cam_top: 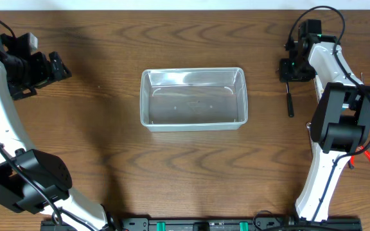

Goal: Pack container
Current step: 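Lower the open right gripper onto the hammer head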

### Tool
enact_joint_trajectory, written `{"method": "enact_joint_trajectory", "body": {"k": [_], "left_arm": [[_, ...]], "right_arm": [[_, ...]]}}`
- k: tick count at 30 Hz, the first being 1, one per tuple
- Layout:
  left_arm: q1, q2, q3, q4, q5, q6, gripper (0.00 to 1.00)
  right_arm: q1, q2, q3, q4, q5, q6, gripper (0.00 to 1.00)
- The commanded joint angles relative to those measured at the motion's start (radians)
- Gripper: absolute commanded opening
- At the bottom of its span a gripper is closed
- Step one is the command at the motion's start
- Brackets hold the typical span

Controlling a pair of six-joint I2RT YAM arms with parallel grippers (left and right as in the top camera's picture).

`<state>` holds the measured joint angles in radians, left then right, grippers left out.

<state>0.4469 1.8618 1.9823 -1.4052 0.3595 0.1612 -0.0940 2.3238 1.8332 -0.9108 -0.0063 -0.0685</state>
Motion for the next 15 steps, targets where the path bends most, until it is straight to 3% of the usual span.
{"method": "enact_joint_trajectory", "body": {"k": [1,15], "left_arm": [[-0.001,0.010,-0.002,0.000,-0.012,0.006,0.98],[0.000,0.010,-0.002,0.000,-0.012,0.006,0.98]], "right_arm": [[0.006,0.018,0.015,0.004,-0.006,0.009,0.38],[0.010,0.018,0.015,0.014,-0.006,0.009,0.19]]}}
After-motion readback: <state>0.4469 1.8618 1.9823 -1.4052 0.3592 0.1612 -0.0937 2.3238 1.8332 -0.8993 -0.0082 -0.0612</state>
